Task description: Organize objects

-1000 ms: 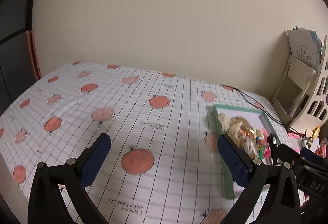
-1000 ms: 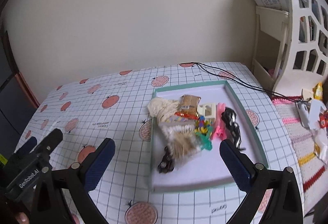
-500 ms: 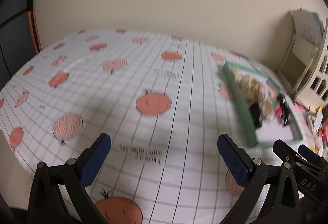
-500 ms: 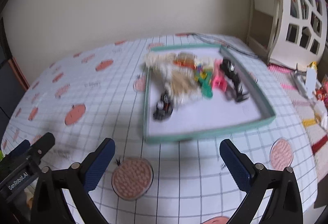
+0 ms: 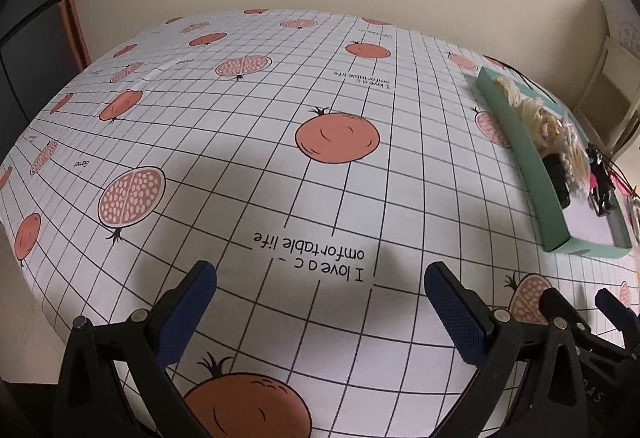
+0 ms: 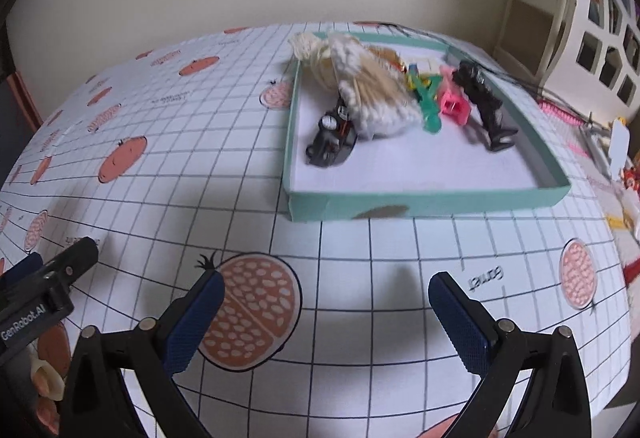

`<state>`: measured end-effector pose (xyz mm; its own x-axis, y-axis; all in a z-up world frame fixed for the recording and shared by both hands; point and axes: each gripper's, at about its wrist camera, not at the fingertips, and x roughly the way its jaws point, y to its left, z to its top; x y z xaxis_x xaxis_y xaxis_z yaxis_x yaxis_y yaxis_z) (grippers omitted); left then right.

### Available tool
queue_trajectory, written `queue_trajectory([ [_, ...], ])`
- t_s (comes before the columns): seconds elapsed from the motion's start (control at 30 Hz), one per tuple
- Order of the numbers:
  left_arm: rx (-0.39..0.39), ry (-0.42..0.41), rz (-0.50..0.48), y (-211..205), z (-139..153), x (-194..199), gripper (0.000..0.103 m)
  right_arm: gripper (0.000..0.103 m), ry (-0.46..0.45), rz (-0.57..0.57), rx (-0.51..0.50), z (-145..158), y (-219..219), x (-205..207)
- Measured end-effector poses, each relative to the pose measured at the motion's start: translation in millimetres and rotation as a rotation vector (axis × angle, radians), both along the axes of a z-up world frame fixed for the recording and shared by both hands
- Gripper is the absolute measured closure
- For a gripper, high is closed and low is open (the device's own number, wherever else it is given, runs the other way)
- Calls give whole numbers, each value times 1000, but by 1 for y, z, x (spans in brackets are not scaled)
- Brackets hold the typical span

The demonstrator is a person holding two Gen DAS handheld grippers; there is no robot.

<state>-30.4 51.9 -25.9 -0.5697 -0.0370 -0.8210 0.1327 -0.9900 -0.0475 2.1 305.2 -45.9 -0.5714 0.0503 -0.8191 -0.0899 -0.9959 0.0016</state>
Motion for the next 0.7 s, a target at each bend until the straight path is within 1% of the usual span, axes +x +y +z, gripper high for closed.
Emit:
queue_trajectory([
  [0.27, -18, -20, 9, -2, -8, -4, 0, 0, -15, -32, 2, -9, 5, -3],
  [0.4, -27, -36, 9, -1, -14, -5, 0, 0, -9, -30, 12, -9, 4, -2],
  [0.47, -43, -33, 9, 0, -15, -5, 0, 0, -5, -27, 14, -10, 4, -2],
  [0.7, -45, -24, 8, 0, -16, -4, 0, 0, -3, -35, 17, -10, 2, -1],
])
